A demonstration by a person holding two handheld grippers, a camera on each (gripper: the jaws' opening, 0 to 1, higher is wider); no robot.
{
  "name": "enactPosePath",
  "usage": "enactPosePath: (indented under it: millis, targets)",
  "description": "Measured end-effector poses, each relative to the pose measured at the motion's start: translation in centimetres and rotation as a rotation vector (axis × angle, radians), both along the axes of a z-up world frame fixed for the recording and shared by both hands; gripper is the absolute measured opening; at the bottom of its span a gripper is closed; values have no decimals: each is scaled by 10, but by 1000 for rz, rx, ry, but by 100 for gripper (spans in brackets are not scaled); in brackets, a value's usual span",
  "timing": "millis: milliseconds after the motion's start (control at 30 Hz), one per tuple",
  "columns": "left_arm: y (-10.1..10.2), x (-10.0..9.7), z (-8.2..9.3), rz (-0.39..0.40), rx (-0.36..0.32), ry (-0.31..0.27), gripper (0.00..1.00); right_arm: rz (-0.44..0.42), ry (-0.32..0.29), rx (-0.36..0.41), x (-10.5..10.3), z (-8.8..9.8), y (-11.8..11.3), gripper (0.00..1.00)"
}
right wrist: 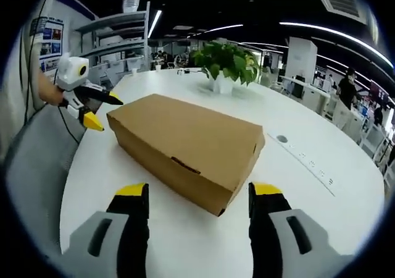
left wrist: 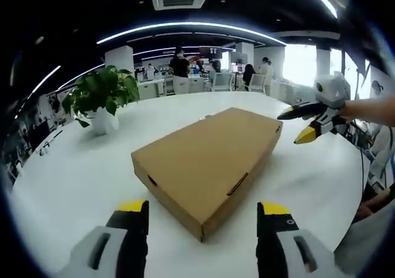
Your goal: Operate the shoe box by opening the lid, removing the specified soft item, and placing it in the target area until the item is outside and the box remains undamaged.
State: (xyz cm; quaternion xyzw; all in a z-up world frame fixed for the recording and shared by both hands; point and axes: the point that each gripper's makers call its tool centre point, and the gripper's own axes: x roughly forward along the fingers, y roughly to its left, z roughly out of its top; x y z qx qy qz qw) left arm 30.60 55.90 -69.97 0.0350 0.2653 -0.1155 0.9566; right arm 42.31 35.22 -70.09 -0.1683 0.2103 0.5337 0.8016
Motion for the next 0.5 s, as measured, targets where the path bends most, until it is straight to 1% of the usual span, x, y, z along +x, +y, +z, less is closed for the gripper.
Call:
enactPosePath:
  millis: [100,267,367,500]
  targets:
    - [-1,3,-1,20,1,-4,67,16,4,-6,5,-4,2,57]
    - [-4,8,-3,36,-2,-10,65,34,12,-7,13,-9,6,52]
    - [-4,11,-4,43,-5,-12,61,37,14,-7,17,-10,9,48]
    - [-3,16,-7,59,0,-7,59,31,10,-12,22,-12,11,45]
